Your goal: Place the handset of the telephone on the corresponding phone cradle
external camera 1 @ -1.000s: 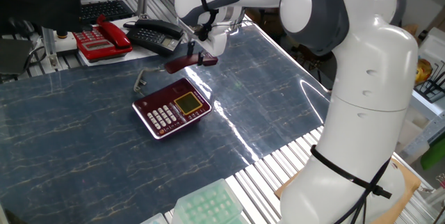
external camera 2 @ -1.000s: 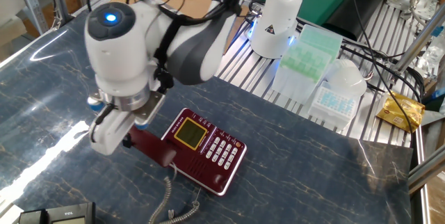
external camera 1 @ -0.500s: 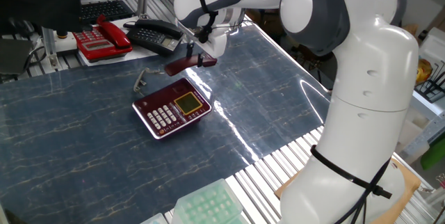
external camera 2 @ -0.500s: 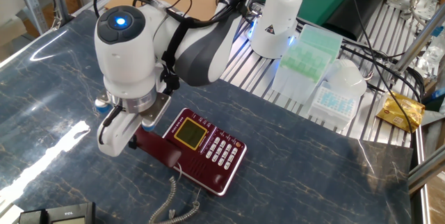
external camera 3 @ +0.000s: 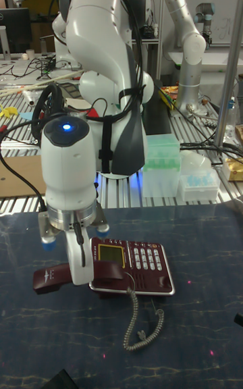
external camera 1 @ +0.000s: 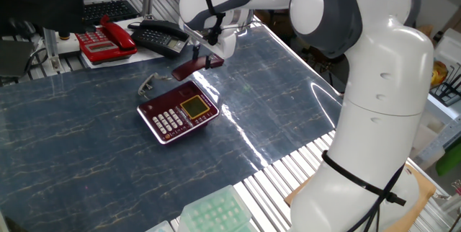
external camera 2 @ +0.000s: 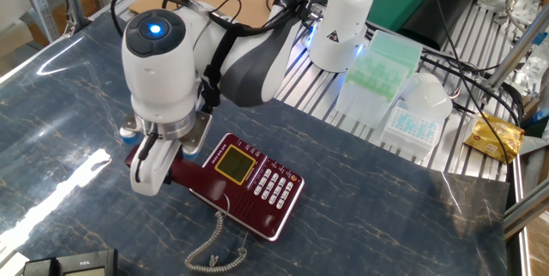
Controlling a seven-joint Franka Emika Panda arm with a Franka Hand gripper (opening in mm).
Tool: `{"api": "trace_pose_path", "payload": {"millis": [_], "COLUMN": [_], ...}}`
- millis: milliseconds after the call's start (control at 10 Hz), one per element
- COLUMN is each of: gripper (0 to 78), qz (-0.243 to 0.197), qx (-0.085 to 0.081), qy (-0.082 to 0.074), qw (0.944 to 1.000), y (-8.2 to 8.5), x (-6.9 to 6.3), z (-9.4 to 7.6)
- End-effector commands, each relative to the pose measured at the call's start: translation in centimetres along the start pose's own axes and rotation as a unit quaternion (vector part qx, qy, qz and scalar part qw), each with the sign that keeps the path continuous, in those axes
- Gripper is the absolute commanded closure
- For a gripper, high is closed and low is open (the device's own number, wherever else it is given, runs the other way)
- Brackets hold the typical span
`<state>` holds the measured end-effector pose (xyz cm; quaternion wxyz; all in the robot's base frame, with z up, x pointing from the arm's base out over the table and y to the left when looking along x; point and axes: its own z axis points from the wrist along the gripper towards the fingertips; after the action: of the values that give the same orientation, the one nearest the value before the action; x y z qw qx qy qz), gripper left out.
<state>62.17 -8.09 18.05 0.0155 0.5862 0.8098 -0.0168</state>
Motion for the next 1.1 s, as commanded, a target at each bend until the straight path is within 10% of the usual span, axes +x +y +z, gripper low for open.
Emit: {"api": "trace_pose_path", "payload": {"millis": [100, 1100], "gripper": [76.3, 76.3], "qz": [0.005, 0.044], "qx": [0.002, -0.001], "qy": [-0.025, -0.007], "qw": [0.9997, 0.9990], "y": [0.1, -0.7], "x": [-0.1, 3.9], "z": [-0.2, -2.5]}}
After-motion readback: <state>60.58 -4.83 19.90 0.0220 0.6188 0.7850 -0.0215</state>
